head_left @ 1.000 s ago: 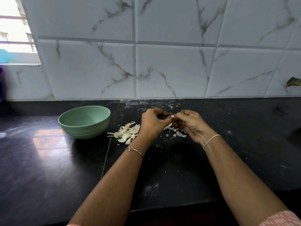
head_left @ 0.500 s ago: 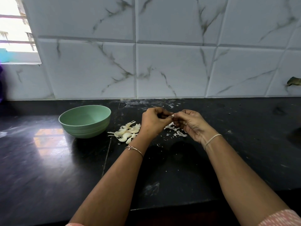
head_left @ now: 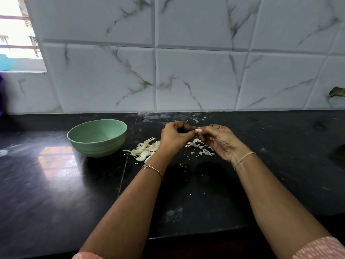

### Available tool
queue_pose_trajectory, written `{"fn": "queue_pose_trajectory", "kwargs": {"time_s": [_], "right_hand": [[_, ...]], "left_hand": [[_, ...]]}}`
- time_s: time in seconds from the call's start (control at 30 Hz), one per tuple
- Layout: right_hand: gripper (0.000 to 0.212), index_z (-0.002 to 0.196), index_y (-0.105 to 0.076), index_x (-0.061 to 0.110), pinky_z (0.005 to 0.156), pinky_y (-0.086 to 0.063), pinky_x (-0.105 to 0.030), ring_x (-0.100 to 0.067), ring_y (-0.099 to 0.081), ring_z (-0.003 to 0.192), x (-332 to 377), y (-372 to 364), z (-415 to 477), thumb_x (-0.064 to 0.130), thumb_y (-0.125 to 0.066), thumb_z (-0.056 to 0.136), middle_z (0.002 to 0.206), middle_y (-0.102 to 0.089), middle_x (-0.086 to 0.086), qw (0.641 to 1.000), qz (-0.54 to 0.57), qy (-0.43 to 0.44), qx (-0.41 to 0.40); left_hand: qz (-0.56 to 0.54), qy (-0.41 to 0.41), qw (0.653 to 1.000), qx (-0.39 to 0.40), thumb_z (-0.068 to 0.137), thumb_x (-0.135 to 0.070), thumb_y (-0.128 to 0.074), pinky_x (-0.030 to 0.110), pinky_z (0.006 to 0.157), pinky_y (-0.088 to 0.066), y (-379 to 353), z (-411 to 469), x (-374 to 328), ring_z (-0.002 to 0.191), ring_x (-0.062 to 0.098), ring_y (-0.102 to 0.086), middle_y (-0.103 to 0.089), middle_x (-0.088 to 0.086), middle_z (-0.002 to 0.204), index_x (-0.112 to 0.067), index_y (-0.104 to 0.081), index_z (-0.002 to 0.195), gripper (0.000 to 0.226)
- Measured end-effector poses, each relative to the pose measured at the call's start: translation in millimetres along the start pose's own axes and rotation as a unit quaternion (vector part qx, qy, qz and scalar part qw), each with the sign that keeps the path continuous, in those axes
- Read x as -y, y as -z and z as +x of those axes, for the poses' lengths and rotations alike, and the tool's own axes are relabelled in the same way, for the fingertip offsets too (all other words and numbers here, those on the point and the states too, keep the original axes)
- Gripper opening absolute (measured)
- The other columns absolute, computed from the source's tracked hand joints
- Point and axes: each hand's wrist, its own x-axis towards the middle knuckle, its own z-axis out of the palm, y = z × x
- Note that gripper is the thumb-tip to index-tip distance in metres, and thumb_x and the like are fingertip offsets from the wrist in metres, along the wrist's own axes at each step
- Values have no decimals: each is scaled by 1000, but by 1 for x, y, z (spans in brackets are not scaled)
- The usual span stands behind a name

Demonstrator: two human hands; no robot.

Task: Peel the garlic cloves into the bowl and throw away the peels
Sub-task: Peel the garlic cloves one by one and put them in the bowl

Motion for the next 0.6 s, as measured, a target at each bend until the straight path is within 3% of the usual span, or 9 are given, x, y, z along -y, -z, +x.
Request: {"fn": "queue_pose_trajectory", "kwargs": {"time_s": [0.33, 0.5, 0.6], "right_hand": [[13, 70, -65, 1, 59, -52, -23, -17, -60, 61, -3, -3, 0, -5, -70, 81, 71, -64, -14, 994, -83, 57, -35], [6, 80, -69, -5, 64, -55, -24, -17, -65, 64, -3, -3, -3, 0, -73, 81, 73, -69, -14, 984, -146, 93, -32], [7, 83, -71, -5, 71, -58, -28, -21, -68, 70, -4, -4, -4, 1, -74, 81, 78, -71, -17, 980, -165, 108, -32]], "left_hand": [[7, 4, 1000, -30, 78, -13, -77, 40, 80, -59, -3, 0, 1, 71, 16, -68, -73, 2, 75, -19, -73, 78, 6], [49, -25, 997, -55, 79, -16, -75, 24, 73, -56, -4, -1, 0, 69, 6, -66, -73, -3, 76, -13, -76, 87, 8], [56, -37, 996, -55, 82, -14, -73, 22, 73, -56, -4, 0, 1, 71, 7, -67, -72, -3, 77, -15, -76, 89, 8]]}}
